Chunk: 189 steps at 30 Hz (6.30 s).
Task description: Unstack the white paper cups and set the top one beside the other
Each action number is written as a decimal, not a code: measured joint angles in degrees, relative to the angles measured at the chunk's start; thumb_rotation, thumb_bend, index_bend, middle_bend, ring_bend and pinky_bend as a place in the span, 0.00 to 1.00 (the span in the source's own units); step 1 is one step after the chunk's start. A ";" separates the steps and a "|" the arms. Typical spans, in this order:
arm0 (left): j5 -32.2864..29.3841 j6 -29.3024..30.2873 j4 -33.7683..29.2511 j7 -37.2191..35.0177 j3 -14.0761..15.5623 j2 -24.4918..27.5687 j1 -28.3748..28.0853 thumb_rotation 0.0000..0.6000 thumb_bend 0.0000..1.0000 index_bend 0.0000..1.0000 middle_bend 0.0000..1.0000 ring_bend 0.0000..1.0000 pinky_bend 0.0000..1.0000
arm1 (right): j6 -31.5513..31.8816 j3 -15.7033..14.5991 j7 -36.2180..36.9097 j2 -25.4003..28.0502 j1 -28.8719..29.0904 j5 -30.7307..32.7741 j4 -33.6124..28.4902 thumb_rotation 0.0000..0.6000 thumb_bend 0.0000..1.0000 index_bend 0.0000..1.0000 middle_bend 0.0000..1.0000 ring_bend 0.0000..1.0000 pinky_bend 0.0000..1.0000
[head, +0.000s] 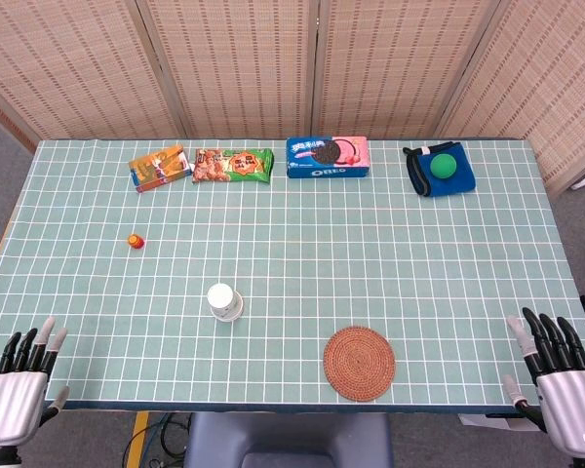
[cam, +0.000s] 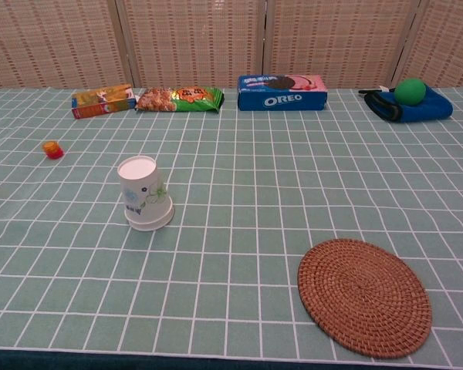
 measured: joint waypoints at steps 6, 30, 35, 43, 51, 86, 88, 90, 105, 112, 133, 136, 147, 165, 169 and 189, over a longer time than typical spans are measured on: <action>-1.61 -4.13 -7.13 4.63 -1.11 2.18 -2.63 1.00 0.29 0.05 0.00 0.00 0.00 | -0.22 0.50 1.00 0.21 0.73 0.20 -0.26 1.00 0.31 0.01 0.00 0.00 0.00; -35.64 -22.69 -22.20 21.97 -15.37 1.09 -27.71 1.00 0.29 0.12 0.00 0.00 0.00 | -3.18 2.96 8.84 4.05 3.84 7.46 -1.41 1.00 0.31 0.01 0.00 0.00 0.00; -42.13 -25.25 -18.77 23.64 -16.12 -2.07 -33.45 1.00 0.30 0.16 0.00 0.00 0.00 | -3.81 3.42 9.96 4.62 4.31 9.10 -1.34 1.00 0.31 0.01 0.00 0.00 0.00; -51.57 -26.87 -13.46 25.32 -16.94 -6.53 -41.54 1.00 0.30 0.21 0.00 0.00 0.00 | -6.23 3.79 11.91 5.82 5.47 11.94 -1.33 1.00 0.31 0.01 0.00 0.00 0.00; -59.40 -26.16 -10.96 27.93 -16.59 -9.76 -48.48 1.00 0.30 0.24 0.00 0.00 0.00 | -6.47 4.00 13.41 6.54 5.87 12.74 -1.19 1.00 0.31 0.01 0.00 0.00 0.00; -67.87 -16.25 -10.77 30.42 -13.22 -16.09 -58.25 1.00 0.30 0.29 0.00 0.00 0.00 | -3.40 2.45 17.69 8.13 4.96 9.65 0.00 1.00 0.31 0.01 0.00 0.00 0.00; -67.94 -16.06 -10.90 30.33 -13.12 -16.02 -58.44 1.00 0.30 0.30 0.00 0.00 0.00 | -3.49 2.41 17.61 8.13 4.99 9.66 -0.01 1.00 0.31 0.01 0.00 0.00 0.00; -67.90 -15.85 -11.00 30.25 -13.03 -15.95 -58.57 1.00 0.30 0.30 0.00 0.00 0.00 | -3.57 2.38 17.45 8.10 5.03 9.66 -0.05 1.00 0.31 0.01 0.00 0.00 0.00; -68.73 -15.43 -11.13 29.30 -12.24 -15.21 -59.29 1.00 0.30 0.34 0.00 0.00 0.00 | -3.58 2.42 16.68 7.87 5.10 10.03 -0.31 1.00 0.31 0.01 0.00 0.00 0.00; -69.04 -15.75 -10.69 28.96 -11.91 -15.50 -59.74 1.00 0.30 0.34 0.00 0.00 0.00 | -3.53 2.53 16.71 7.88 5.13 10.30 -0.30 1.00 0.31 0.01 0.00 0.00 0.00; -68.44 -15.67 -10.34 27.70 -11.61 -15.37 -60.36 1.00 0.30 0.41 0.00 0.00 0.00 | -3.64 2.39 16.38 7.96 5.19 10.23 -0.35 1.00 0.31 0.01 0.00 0.00 0.00; -68.12 -15.85 -10.22 27.46 -11.46 -15.25 -60.36 1.00 0.29 0.42 0.00 0.00 0.00 | -3.72 2.42 16.26 7.94 5.24 10.32 -0.41 1.00 0.31 0.01 0.00 0.00 0.00; -67.69 -15.52 -10.58 27.16 -11.13 -15.25 -60.39 1.00 0.29 0.46 0.00 0.00 0.00 | -3.31 2.39 16.31 7.86 5.09 10.12 -0.33 1.00 0.31 0.01 0.00 0.00 0.00; -70.52 -9.23 -15.92 31.97 -13.08 -14.96 -62.45 1.00 0.30 0.47 0.00 0.00 0.00 | -3.20 2.23 17.15 8.18 5.08 9.77 0.01 1.00 0.31 0.01 0.00 0.00 0.00; -71.74 -5.72 -19.02 34.20 -14.13 -14.36 -63.31 1.00 0.30 0.47 0.00 0.00 0.00 | -3.40 2.34 17.04 8.15 5.20 10.07 -0.02 1.00 0.31 0.01 0.00 0.00 0.00; -77.19 4.48 -30.21 39.01 -18.91 -9.41 -65.44 1.00 0.30 0.47 0.00 0.00 0.00 | -3.53 2.73 15.38 7.48 5.33 10.90 -0.35 1.00 0.31 0.01 0.00 0.00 0.00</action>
